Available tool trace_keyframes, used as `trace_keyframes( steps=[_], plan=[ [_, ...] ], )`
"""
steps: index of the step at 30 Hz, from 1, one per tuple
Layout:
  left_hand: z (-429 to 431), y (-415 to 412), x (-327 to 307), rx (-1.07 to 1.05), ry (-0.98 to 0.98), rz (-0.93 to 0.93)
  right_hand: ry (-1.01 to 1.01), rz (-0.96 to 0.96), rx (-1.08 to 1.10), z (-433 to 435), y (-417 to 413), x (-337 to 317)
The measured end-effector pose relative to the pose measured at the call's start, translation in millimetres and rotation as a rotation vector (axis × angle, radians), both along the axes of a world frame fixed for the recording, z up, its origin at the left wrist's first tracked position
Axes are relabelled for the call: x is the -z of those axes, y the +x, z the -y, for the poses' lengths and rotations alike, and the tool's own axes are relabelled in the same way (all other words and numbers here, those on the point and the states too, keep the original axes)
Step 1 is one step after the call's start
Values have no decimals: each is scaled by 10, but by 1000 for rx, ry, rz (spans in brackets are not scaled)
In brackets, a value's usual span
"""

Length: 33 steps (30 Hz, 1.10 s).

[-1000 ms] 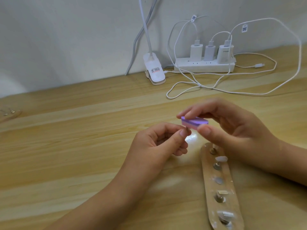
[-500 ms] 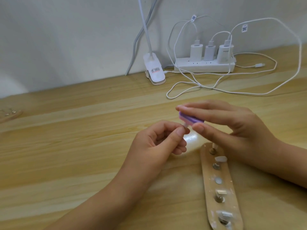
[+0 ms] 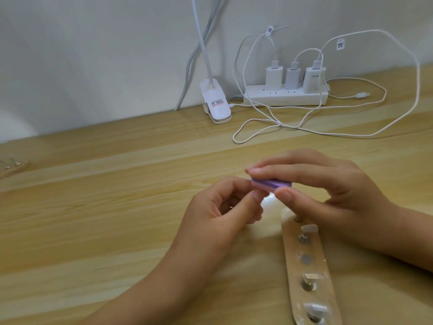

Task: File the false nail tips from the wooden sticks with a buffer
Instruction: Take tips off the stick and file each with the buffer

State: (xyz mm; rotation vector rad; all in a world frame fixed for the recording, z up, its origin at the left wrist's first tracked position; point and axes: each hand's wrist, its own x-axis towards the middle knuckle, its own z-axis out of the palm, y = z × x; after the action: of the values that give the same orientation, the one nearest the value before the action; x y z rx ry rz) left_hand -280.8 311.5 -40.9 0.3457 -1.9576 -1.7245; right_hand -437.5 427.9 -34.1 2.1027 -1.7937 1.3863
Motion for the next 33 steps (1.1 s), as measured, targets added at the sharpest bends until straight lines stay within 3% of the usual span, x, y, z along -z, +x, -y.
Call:
trace_keyframes(
  steps=[5, 9, 31, 33],
  plan=[
    [12, 0, 28, -9, -17, 22, 31, 128, 9, 18, -14, 1],
    [20, 0, 33, -10, -11, 23, -15, 74, -12, 21, 0, 0],
    [14, -3, 18, -5, 148, -1, -17, 208, -90, 81, -26, 69],
    [7, -3, 11, 8, 164, -6, -23, 132, -60, 86, -31, 69]
  ],
)
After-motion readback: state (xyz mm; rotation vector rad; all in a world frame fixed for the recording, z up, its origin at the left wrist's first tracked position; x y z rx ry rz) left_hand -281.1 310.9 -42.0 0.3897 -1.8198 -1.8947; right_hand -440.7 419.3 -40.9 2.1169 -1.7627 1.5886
